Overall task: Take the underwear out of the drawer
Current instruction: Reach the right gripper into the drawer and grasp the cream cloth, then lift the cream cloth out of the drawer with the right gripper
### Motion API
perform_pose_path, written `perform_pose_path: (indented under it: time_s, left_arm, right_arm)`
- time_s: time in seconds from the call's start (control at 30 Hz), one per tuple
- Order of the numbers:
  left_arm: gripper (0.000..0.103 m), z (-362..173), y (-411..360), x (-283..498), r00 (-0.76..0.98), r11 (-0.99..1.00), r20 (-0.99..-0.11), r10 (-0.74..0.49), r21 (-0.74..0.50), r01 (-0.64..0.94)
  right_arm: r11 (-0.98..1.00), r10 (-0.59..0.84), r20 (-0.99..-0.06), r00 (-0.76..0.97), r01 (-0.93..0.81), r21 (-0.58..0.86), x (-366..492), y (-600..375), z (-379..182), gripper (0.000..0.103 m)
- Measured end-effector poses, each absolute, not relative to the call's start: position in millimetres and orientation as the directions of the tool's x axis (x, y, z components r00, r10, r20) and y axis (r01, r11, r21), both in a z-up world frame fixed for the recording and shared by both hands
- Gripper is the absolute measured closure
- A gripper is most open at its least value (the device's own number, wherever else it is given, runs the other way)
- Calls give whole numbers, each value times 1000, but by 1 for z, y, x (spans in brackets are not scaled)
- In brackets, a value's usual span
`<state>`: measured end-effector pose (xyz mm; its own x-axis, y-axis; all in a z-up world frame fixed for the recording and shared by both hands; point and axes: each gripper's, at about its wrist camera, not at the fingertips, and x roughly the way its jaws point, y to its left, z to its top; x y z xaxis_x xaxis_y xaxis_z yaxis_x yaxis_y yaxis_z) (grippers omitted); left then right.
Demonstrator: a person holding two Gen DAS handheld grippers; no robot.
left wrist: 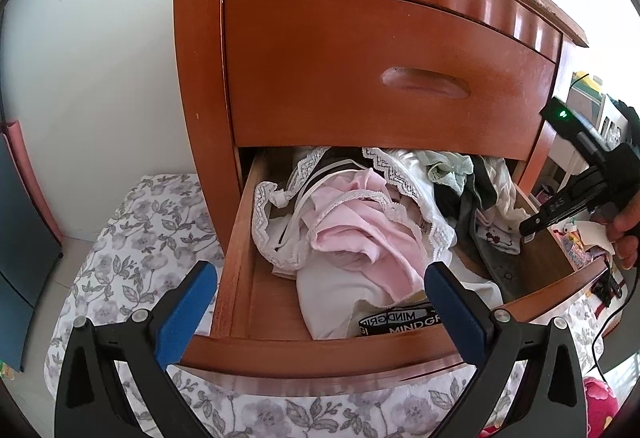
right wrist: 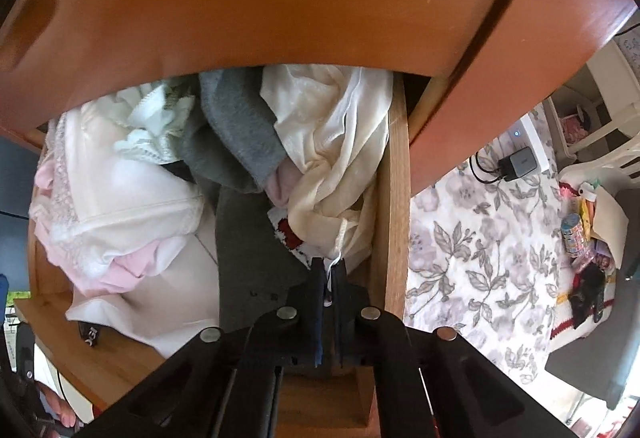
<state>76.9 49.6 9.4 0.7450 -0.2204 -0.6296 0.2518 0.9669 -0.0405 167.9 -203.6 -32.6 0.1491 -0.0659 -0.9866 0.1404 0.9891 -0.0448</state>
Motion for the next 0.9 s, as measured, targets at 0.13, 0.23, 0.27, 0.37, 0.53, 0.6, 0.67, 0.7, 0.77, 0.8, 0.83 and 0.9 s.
perform_pose_path:
  time_s: [0.13, 0.23, 0.27, 0.37, 0.53, 0.6, 0.67, 0.7, 0.77, 0.8, 0.83, 0.9]
  left_arm:
    - [0, 9, 50, 77, 744, 967, -631, -219, -42, 249]
    - [0, 8, 50, 77, 744, 967, -631, -220, -41, 251]
    - [0, 8, 50, 77, 744, 967, -630, -221, -42, 252]
    - [0, 9, 50, 77, 745, 966, -629, -224, -45, 253]
    - [0, 9, 50, 76, 744, 966, -630, -222, -42, 253]
    - [0, 9, 50, 76, 745, 967, -629, -222, -42, 253]
    - [0, 9, 50, 76, 744, 967, -631, -221, -41, 253]
    - [0, 9, 50, 76, 743, 966, -631, -221, -40, 254]
    - [0, 9, 50, 75, 744, 966, -631, -222, -38, 256]
    - [0, 9, 49, 76, 744, 966, -630, -221, -37, 256]
    - [0, 9, 49, 75, 745, 966, -629, -221, -38, 255]
    - [0, 9, 49, 76, 745, 966, -629, -222, -38, 255]
  right_arm:
    - [995, -33, -979, 199, 99, -13, 158, -193, -13, 101]
    - [997, -14, -974, 227, 76, 3, 149, -184, 1, 101]
    - [997, -9, -972, 235, 71, 7, 146, -182, 5, 101]
    - [998, 6, -964, 266, 58, 22, 135, -176, 21, 101]
    - [998, 25, -942, 335, 47, 43, 121, -168, 50, 102]
    - [998, 30, -936, 352, 33, 45, 116, -164, 59, 102]
    - [999, 35, -930, 365, 12, 43, 112, -160, 65, 102]
    - [999, 31, -928, 370, 9, 37, 111, -159, 66, 102]
    - [999, 32, -927, 374, 7, 37, 110, -159, 68, 102]
    - [999, 34, -924, 380, 8, 41, 108, -160, 69, 102]
    - [999, 40, -917, 398, 8, 47, 107, -160, 74, 102]
    - [998, 49, -899, 436, 10, 59, 104, -159, 87, 102]
